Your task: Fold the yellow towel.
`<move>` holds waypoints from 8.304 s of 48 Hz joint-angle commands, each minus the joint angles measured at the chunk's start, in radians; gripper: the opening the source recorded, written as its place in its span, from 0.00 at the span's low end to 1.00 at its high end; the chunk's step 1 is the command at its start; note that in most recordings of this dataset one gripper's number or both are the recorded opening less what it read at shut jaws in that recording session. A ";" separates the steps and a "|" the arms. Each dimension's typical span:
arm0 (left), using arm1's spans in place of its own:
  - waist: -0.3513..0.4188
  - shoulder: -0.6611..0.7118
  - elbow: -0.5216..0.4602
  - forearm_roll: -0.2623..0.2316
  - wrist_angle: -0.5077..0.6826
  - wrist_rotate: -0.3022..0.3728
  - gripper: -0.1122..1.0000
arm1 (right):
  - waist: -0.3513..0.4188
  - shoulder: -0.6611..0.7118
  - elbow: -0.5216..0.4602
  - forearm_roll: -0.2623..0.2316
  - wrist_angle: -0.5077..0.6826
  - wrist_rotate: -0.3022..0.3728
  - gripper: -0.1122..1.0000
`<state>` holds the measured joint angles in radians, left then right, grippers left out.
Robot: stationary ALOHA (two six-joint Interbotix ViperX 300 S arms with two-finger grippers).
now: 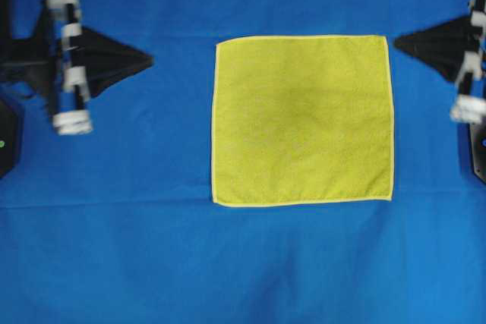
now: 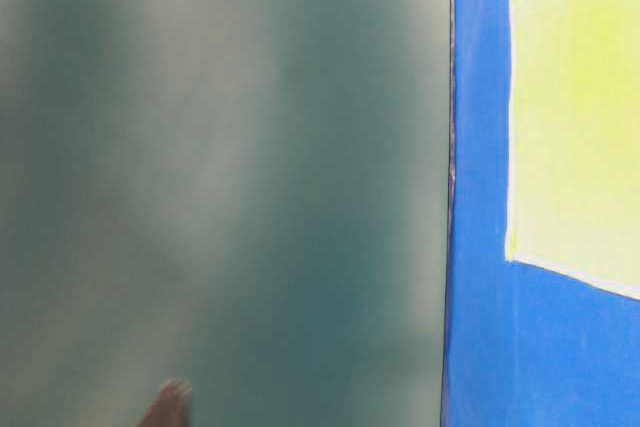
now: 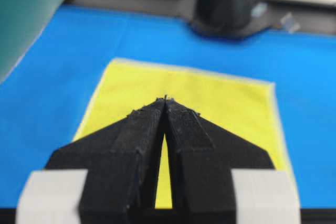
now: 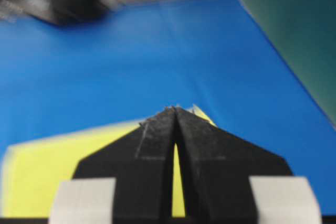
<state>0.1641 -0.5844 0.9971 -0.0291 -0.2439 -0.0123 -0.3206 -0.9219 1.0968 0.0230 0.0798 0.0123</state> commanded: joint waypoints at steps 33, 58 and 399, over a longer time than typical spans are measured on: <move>0.242 0.696 -0.318 -0.002 0.015 0.015 0.85 | -0.402 0.574 -0.031 -0.091 0.055 -0.005 0.55; 0.267 0.905 -0.394 -0.002 0.000 0.017 0.85 | -0.407 0.790 -0.038 -0.092 -0.078 -0.005 0.55; -0.341 0.781 -0.813 0.003 0.279 0.097 0.13 | -0.181 0.471 -0.249 -0.485 0.265 0.549 0.12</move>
<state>-0.1319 0.1871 0.2623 -0.0276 0.0445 0.0782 -0.4755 -0.4725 0.8943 -0.4479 0.3636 0.5645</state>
